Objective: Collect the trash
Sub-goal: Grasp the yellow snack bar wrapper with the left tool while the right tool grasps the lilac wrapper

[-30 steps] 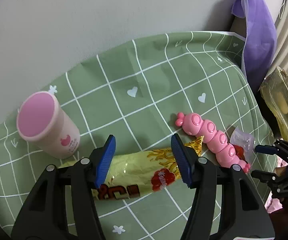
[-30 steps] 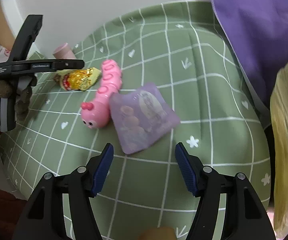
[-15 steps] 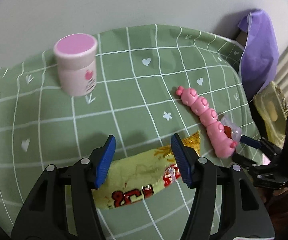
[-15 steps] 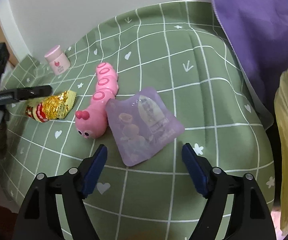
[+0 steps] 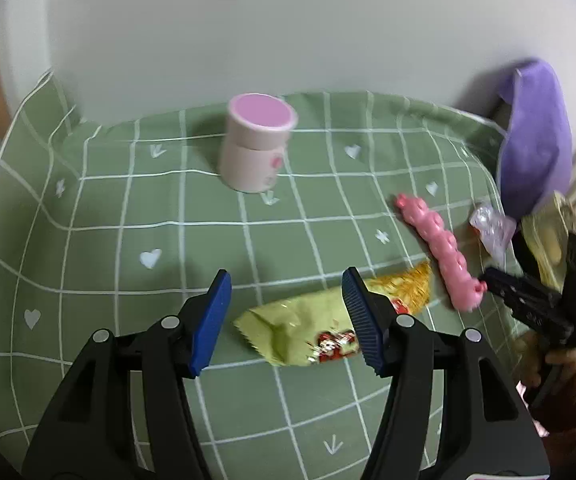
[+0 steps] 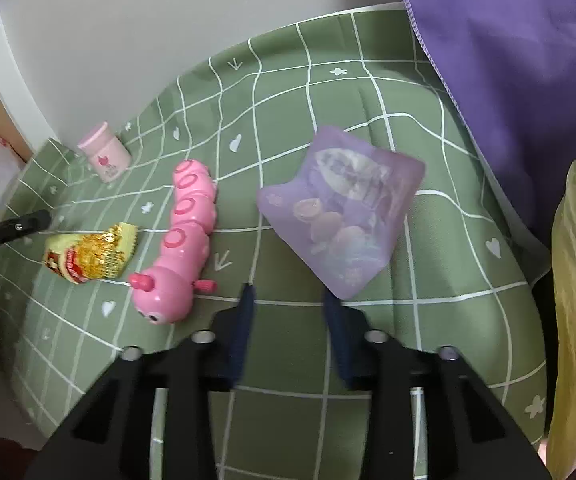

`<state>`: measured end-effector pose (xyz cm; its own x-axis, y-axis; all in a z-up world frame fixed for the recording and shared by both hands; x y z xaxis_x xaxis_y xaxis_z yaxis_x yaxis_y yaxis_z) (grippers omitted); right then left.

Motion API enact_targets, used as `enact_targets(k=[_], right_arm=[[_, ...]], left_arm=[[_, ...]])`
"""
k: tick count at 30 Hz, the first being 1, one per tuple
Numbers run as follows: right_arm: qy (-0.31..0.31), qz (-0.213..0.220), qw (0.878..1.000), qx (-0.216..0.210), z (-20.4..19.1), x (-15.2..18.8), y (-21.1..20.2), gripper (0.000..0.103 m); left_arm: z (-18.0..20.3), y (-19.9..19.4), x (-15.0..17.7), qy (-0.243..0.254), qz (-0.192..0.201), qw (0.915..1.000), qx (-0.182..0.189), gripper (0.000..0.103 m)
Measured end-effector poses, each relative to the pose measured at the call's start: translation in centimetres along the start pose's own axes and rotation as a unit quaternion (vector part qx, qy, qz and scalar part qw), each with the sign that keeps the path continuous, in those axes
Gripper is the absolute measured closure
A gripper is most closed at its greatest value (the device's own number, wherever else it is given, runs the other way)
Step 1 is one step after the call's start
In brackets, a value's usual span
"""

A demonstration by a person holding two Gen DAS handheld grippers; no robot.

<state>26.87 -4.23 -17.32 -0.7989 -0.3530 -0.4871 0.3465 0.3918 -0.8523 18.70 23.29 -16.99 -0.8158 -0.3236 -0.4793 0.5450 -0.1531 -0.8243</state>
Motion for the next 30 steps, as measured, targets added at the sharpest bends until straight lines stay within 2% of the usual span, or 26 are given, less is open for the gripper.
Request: enact_targets(k=[5,8,11,15,16,17,18,19,21,23,26,30], right_arm=[[-0.008,0.02,1.0,0.013,0.2,0.5,-2.1,0.092],[-0.002,0.024,1.0,0.014,0.8,0.9,-3.0,0.093],[0.016,0.026,0.999,0.006,1.8,1.4,-3.9,0.093],[0.027,0.034,0.999,0.006,2.6,1.8,-4.5,0.091],[0.028,0.033,0.999,0.004,2.7,2.0,-4.5,0.087],[0.027,0.031,0.999,0.002,2.7,2.2,-4.5,0.07],[0.026,0.029,0.999,-0.004,2.6,2.3,-4.4,0.048],[0.025,0.029,0.999,-0.018,2.3,2.4,-4.4,0.043],[0.022,0.026,0.999,-0.025,1.9,2.5,-4.5,0.043],[0.01,0.014,1.0,-0.022,1.3,2.5,-4.3,0.043],[-0.01,0.019,1.0,0.011,0.8,2.0,-4.3,0.043],[0.002,0.033,0.999,0.032,1.0,0.6,-3.9,0.043]], left_arm=[[0.1,0.4,0.2,0.004,-0.003,1.0,-0.003,0.048],[1.4,0.8,0.9,0.022,-0.014,0.9997,0.003,0.048],[3.7,0.9,1.5,0.063,-0.024,0.9974,0.027,0.048],[7.1,-0.2,2.0,0.144,-0.03,0.9874,0.059,0.048],[7.6,-0.5,2.0,0.158,-0.026,0.9852,0.061,0.048],[8.1,-0.7,1.9,0.173,-0.024,0.983,0.058,0.048],[8.5,-0.6,1.8,0.191,-0.023,0.9802,0.046,0.048],[8.8,-0.2,1.7,0.21,-0.026,0.9769,0.026,0.048],[8.8,1.2,1.8,0.241,-0.039,0.9695,-0.015,0.048],[8.6,2.6,2.0,0.251,-0.055,0.9661,-0.028,0.048],[7.8,4.0,2.1,0.257,-0.068,0.9624,-0.054,0.045],[5.4,4.0,0.6,0.187,-0.061,0.977,-0.081,0.049]])
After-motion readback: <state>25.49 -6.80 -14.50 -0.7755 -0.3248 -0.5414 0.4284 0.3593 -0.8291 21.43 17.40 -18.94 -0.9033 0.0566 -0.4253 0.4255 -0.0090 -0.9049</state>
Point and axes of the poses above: each gripper's, at about its wrist camera, not at the fingertips, and y roughly the way its jaws point, z to its right, x to its underside, the point moved 7 cm from there along y, roughly the way its jaws point, and after that the axes turned 5 degrees about -z, right-handed, at the moved point
